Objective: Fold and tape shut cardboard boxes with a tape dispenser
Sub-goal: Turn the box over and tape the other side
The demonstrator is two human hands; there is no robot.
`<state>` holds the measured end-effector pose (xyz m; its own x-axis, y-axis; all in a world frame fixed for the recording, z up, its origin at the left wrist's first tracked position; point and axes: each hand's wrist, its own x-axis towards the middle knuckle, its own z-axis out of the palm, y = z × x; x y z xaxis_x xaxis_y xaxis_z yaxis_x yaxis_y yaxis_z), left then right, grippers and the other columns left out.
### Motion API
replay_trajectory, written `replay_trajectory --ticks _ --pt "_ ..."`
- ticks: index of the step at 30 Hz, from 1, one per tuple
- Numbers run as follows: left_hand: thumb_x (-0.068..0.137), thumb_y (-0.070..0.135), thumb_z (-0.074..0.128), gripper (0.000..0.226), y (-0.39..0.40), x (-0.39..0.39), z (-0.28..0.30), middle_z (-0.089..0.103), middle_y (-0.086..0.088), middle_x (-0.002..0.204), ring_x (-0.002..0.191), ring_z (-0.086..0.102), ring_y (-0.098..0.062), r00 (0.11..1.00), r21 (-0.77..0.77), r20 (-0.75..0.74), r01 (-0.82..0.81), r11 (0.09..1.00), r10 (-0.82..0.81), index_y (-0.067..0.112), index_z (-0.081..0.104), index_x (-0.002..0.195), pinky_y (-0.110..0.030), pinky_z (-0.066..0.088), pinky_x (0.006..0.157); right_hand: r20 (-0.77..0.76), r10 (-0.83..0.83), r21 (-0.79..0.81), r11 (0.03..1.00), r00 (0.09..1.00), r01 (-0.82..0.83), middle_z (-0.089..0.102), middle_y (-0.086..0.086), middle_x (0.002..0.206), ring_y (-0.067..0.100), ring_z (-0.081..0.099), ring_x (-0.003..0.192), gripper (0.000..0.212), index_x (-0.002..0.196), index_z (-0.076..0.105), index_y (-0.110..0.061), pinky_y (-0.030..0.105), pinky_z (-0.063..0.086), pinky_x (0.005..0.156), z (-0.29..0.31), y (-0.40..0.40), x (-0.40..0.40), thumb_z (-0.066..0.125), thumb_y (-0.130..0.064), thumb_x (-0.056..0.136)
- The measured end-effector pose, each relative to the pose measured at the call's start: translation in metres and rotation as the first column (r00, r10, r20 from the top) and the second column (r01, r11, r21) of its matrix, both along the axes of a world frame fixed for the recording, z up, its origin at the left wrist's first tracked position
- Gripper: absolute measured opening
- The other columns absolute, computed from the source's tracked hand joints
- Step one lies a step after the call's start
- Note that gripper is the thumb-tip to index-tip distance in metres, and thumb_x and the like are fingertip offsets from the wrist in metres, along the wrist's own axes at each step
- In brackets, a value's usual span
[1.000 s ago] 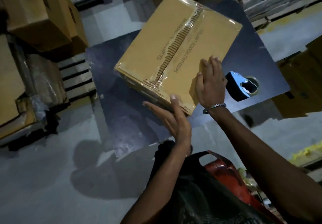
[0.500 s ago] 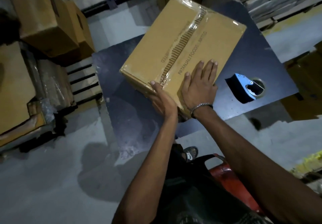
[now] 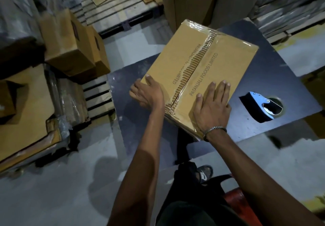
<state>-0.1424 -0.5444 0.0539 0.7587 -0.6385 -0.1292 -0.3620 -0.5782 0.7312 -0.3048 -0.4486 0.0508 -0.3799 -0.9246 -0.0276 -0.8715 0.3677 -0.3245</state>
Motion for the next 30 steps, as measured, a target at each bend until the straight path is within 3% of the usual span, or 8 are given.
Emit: replay_trajectory --ticks 6,12,16,18,21,25,27,30 --pt "0.102 0.066 0.049 0.059 0.0 0.017 -0.008 0.068 -0.004 0.124 0.112 0.062 -0.025 0.997 -0.087 -0.072 -0.047 0.995 0.041 0.016 0.074 0.119 -0.037 0.047 0.081 0.003 -0.028 -0.011 1.0 1.0 0.028 0.014 0.02 0.171 0.032 0.007 0.16 0.068 0.162 0.025 -0.006 0.056 0.046 0.106 -0.003 -0.001 0.001 0.026 -0.046 0.107" --pt "0.111 0.039 0.044 0.049 0.0 0.046 -0.002 0.069 -0.017 0.099 0.098 0.065 -0.033 0.961 -0.034 -0.275 -0.024 0.999 0.014 0.002 0.074 0.103 -0.03 0.035 0.072 0.022 -0.02 0.018 1.0 1.0 0.019 0.012 0.02 0.171 0.032 0.005 0.16 0.068 0.162 0.024 -0.006 0.056 0.044 0.109 0.0 -0.001 0.001 0.025 -0.045 0.106" --pt "0.113 0.047 0.033 0.057 0.003 0.047 -0.008 0.071 -0.007 0.105 0.11 0.066 -0.03 0.679 -0.095 -0.734 -0.157 0.983 0.037 0.005 0.072 0.113 -0.026 0.051 0.072 0.051 -0.008 0.045 0.999 0.999 0.006 0.011 0.019 0.171 0.031 0.004 0.16 0.069 0.163 0.023 -0.007 0.058 0.044 0.109 0.004 0.0 0.0 0.025 -0.046 0.105" --pt "0.112 0.057 0.025 0.068 0.013 0.045 -0.009 0.069 -0.013 0.126 0.125 0.061 -0.035 0.721 -0.056 -0.687 -0.174 0.983 0.088 0.006 0.067 0.129 -0.031 0.051 0.094 0.078 -0.001 0.057 0.998 0.997 -0.003 0.009 0.018 0.172 0.03 0.001 0.16 0.071 0.163 0.021 -0.008 0.059 0.042 0.11 0.007 0.0 -0.002 0.023 -0.047 0.105" --pt "0.106 0.068 0.026 0.081 0.049 0.02 -0.004 0.04 -0.02 0.163 0.148 0.04 -0.038 0.918 -0.089 -0.361 -0.21 0.974 0.165 0.009 0.036 0.16 -0.053 0.031 0.121 0.102 -0.011 0.096 0.995 0.995 0.001 0.001 0.016 0.173 0.03 -0.008 0.16 0.073 0.165 0.016 -0.009 0.066 0.021 0.12 0.013 0.002 -0.002 0.023 -0.051 0.105" --pt "0.098 0.074 0.04 0.092 0.078 -0.029 -0.016 0.042 -0.023 0.159 0.139 0.05 -0.038 0.877 -0.179 -0.48 -0.131 0.975 0.03 0.014 0.019 0.164 -0.053 0.044 0.113 -0.003 0.302 0.038 0.953 0.953 -0.302 0.007 0.017 0.172 0.034 -0.004 0.16 0.071 0.163 0.017 -0.009 0.068 0.01 0.121 0.021 0.009 0.027 0.019 -0.051 0.106" --pt "0.088 0.081 0.047 0.097 0.078 -0.039 -0.022 0.057 -0.019 0.144 0.12 0.065 -0.035 0.798 -0.173 -0.601 -0.186 0.967 0.046 0.014 0.031 0.158 -0.055 0.054 0.102 -0.026 0.495 0.044 0.869 0.869 -0.493 0.009 0.011 0.173 0.029 0.001 0.16 0.064 0.164 0.018 -0.013 0.066 0.013 0.121 0.012 0.011 0.039 0.019 -0.046 0.109" --pt "0.089 0.078 0.05 0.089 0.076 -0.044 -0.029 0.064 -0.016 0.135 0.114 0.068 -0.031 0.786 -0.216 -0.615 -0.24 0.946 0.059 0.01 0.047 0.147 -0.053 0.057 0.099 -0.049 0.526 0.091 0.849 0.849 -0.521 0.005 0.004 0.174 0.023 -0.004 0.16 0.068 0.166 0.012 -0.017 0.062 0.004 0.124 0.008 -0.009 0.025 0.011 -0.051 0.108"
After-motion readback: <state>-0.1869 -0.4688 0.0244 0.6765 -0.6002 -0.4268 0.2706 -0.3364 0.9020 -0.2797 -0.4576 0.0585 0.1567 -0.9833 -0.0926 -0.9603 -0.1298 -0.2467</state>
